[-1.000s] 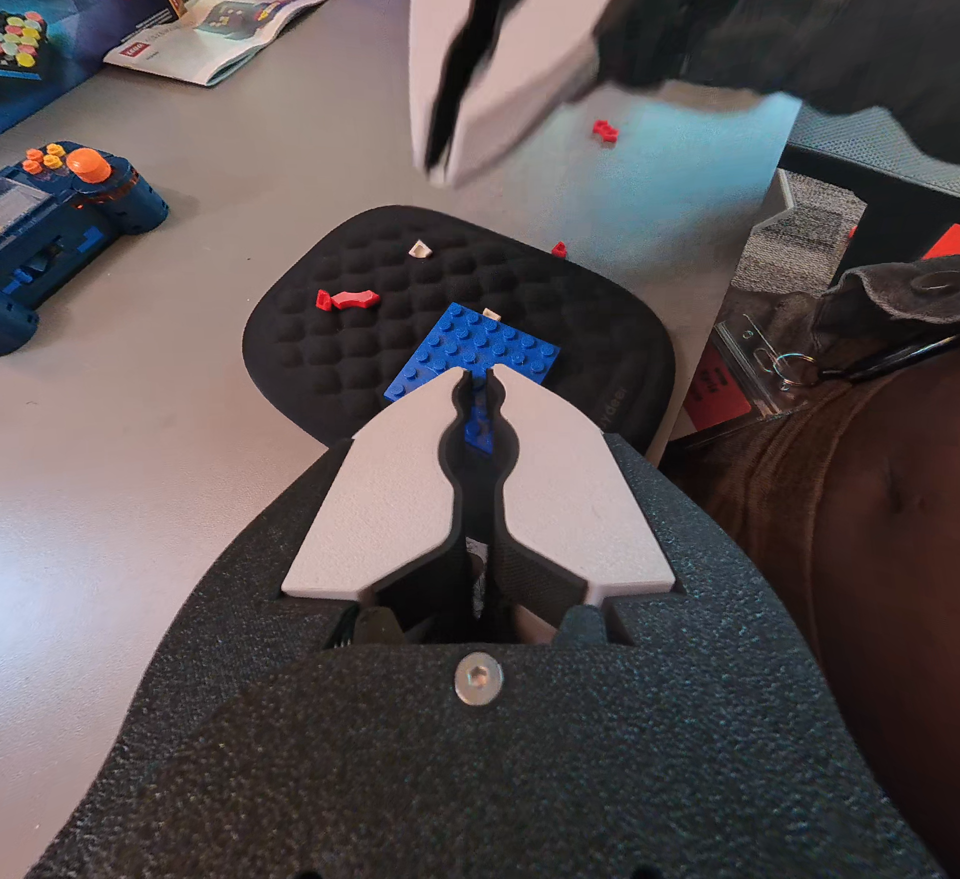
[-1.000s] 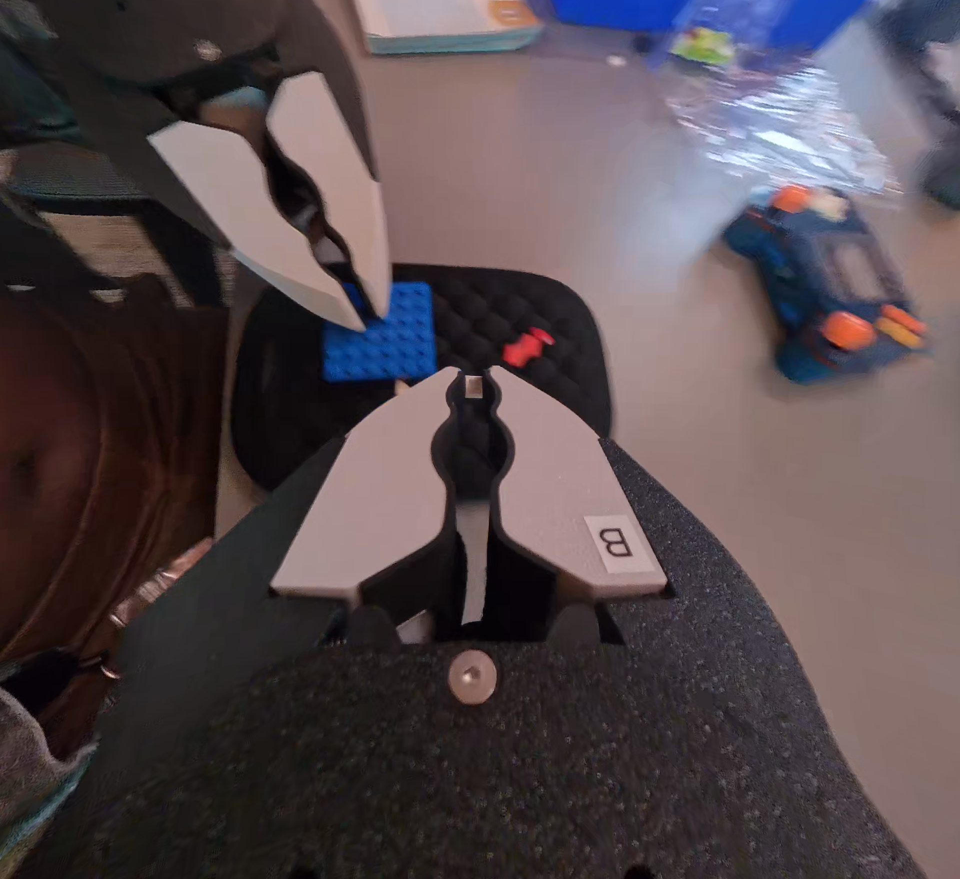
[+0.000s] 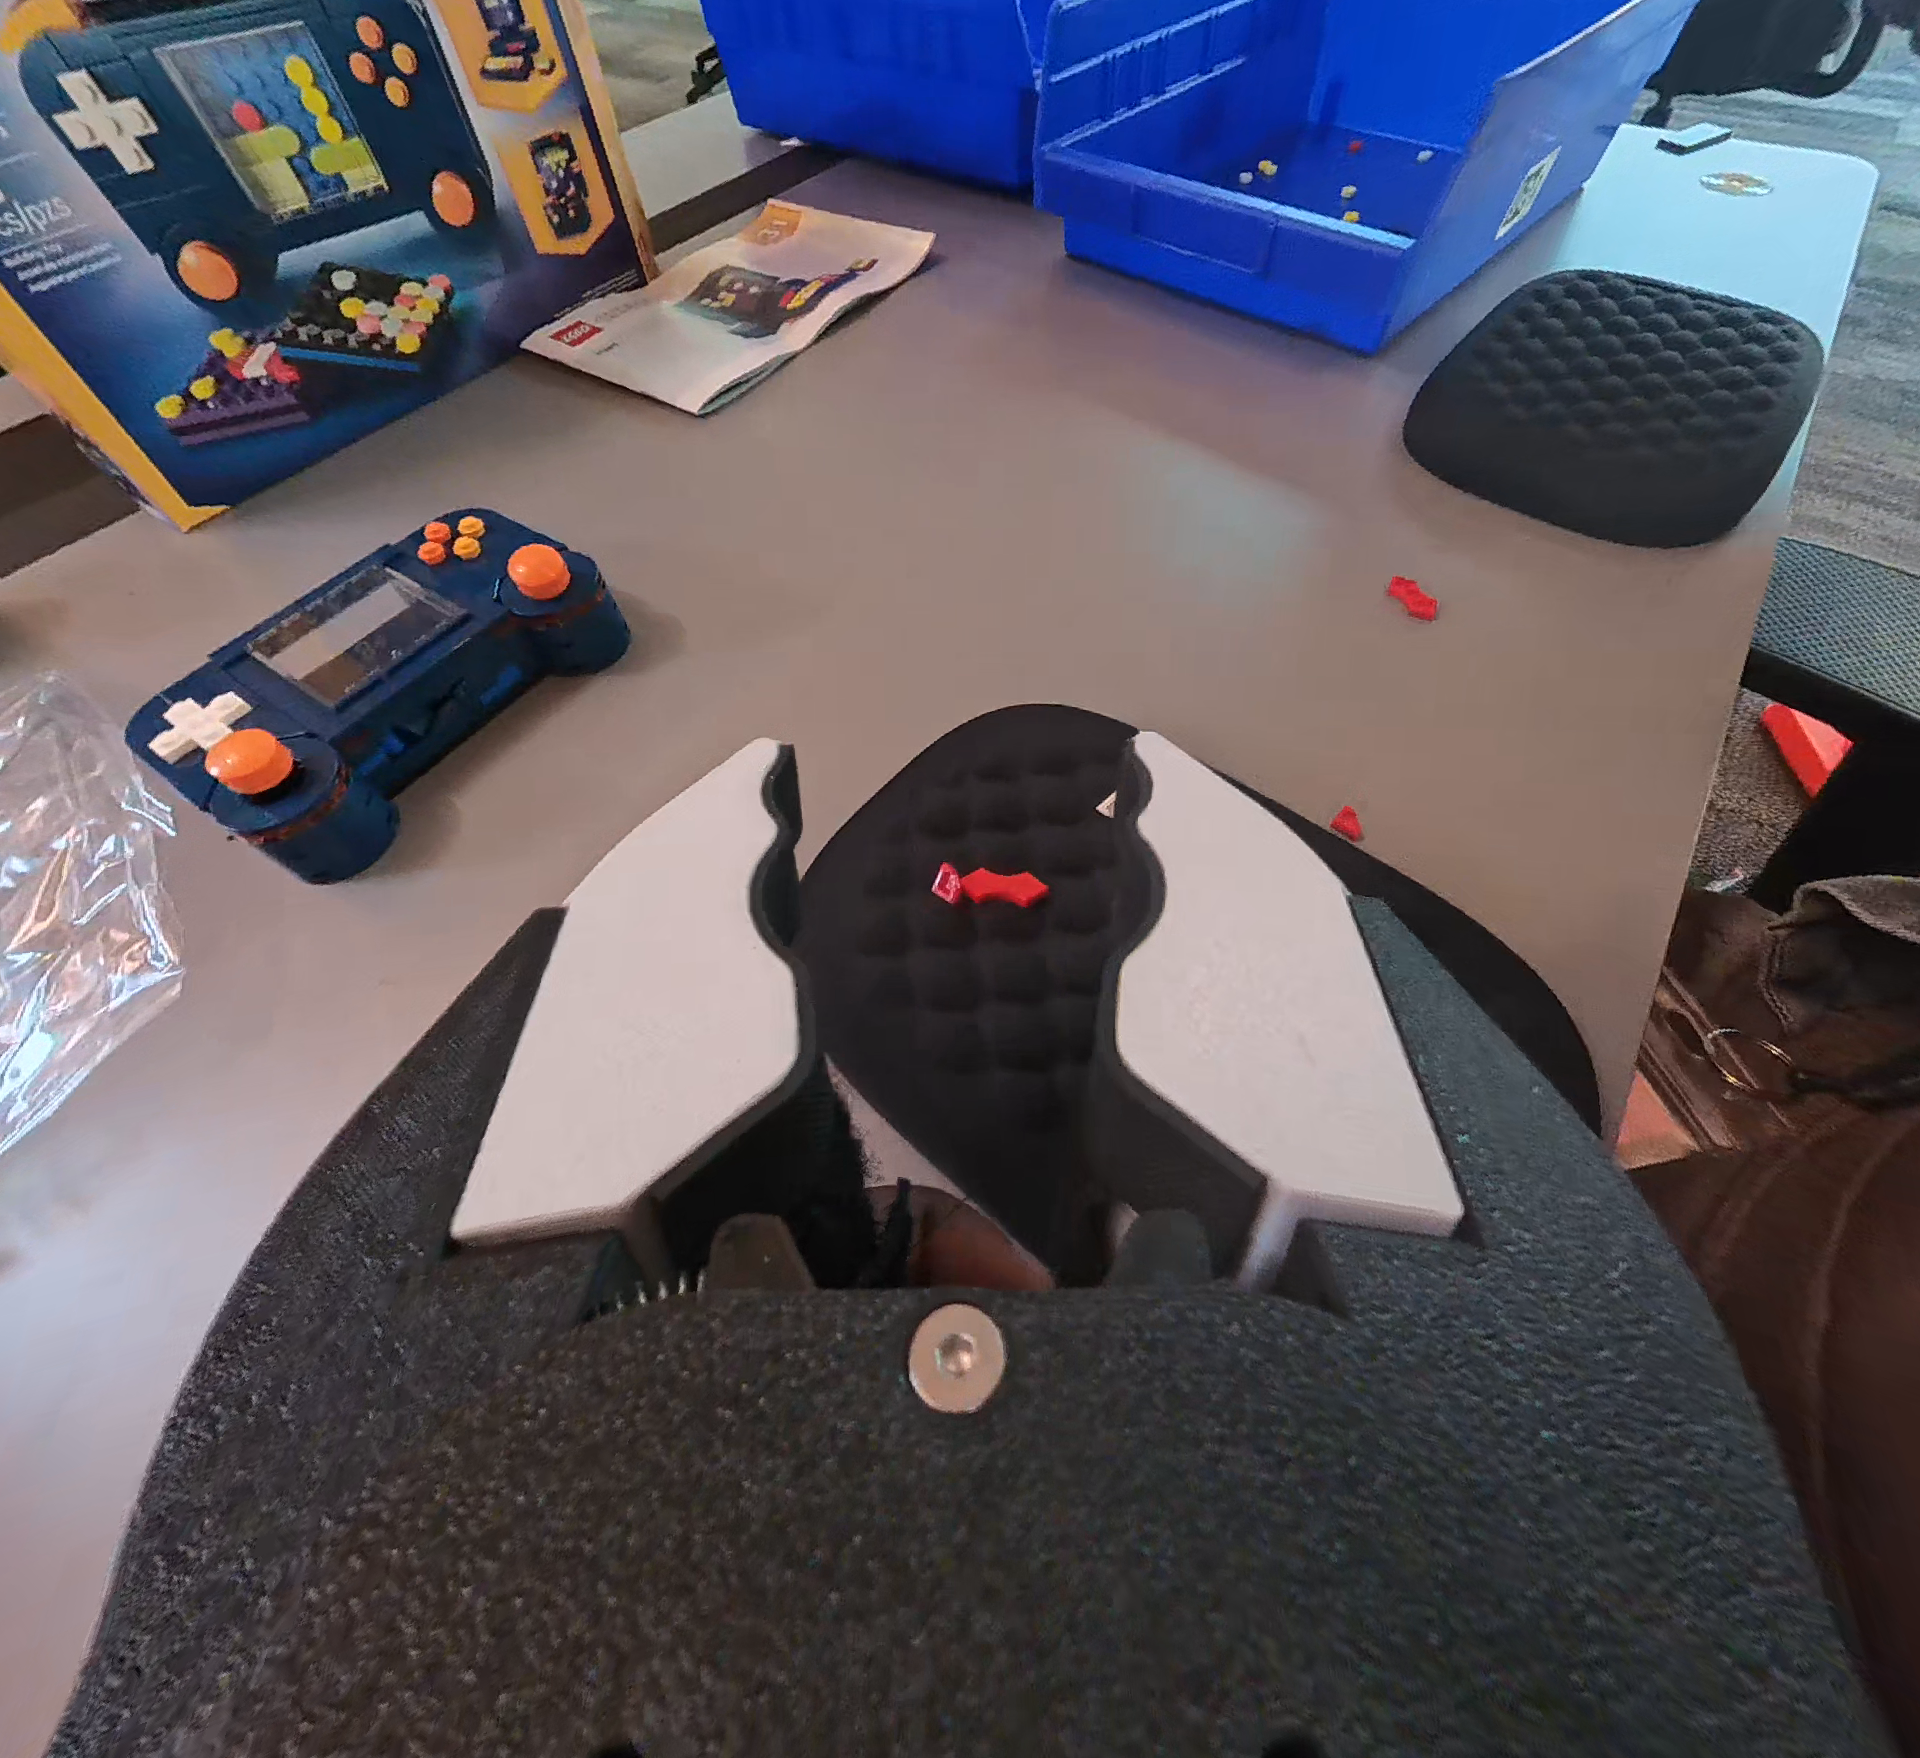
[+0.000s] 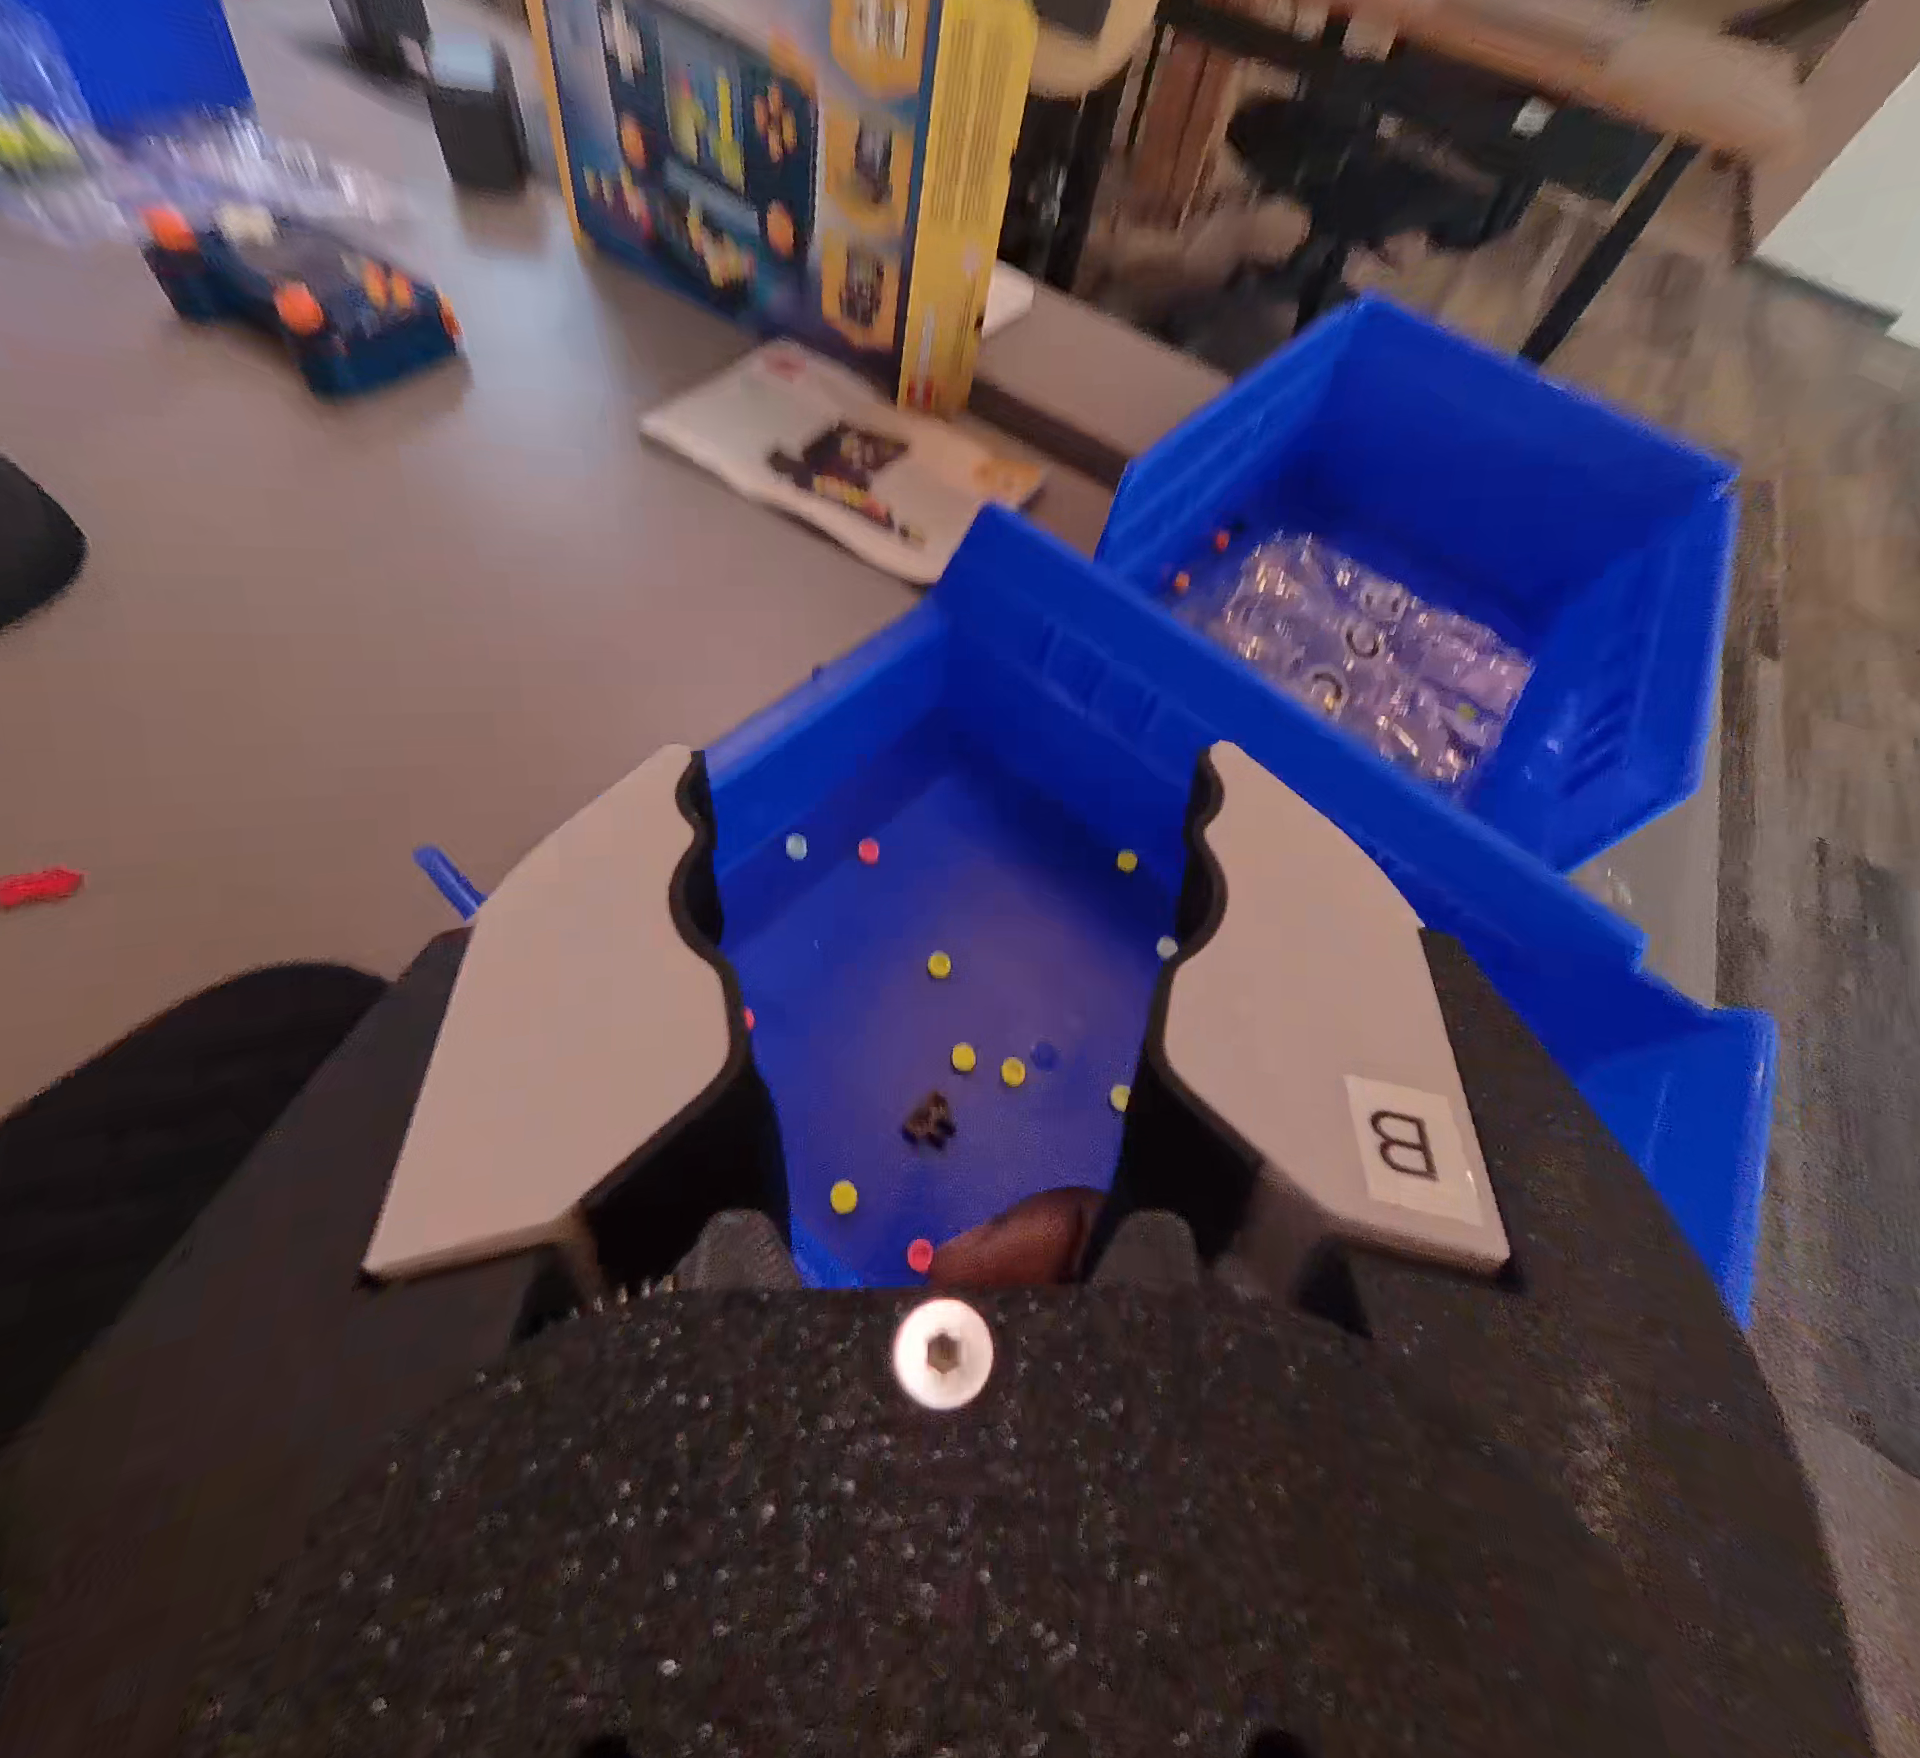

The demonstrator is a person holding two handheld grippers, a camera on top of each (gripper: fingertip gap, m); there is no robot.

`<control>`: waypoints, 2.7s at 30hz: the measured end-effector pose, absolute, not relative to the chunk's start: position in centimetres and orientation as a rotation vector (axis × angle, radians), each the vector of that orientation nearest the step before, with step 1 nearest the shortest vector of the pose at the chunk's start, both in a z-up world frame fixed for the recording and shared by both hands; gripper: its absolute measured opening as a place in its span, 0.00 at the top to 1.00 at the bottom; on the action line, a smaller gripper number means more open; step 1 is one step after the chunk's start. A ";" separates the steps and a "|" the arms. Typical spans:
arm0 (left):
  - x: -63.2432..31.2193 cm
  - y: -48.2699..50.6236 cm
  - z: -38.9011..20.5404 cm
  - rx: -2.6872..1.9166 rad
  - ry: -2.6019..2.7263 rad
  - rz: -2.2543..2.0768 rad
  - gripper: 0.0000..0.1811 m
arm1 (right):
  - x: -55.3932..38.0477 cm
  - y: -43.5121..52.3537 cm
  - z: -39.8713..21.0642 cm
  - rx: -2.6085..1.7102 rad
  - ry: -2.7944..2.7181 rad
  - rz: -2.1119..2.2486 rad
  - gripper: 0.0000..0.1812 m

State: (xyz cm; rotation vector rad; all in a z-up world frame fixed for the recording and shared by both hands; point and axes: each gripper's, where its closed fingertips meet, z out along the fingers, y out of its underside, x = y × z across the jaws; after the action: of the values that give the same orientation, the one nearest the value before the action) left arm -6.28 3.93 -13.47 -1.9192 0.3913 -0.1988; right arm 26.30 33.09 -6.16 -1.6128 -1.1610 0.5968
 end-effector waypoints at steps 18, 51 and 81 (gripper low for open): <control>-5.5 4.6 -19.0 -2.088 0.585 -0.341 0.83 | 7.2 8.7 -14.7 -1.414 -1.677 1.092 0.72; -4.9 5.1 -18.6 -2.000 0.591 -0.296 0.96 | 22.5 30.7 -12.3 -2.124 -1.165 0.154 0.73; -1.3 0.2 -8.2 -1.504 0.307 -1.182 0.86 | 0.7 2.7 -6.9 -0.572 -1.707 0.912 0.98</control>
State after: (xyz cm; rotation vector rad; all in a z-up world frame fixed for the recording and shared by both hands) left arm -1.28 0.23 -8.16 -1.5035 0.3067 -1.1818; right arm 0.74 2.75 -6.87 -0.5716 -1.7067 0.9116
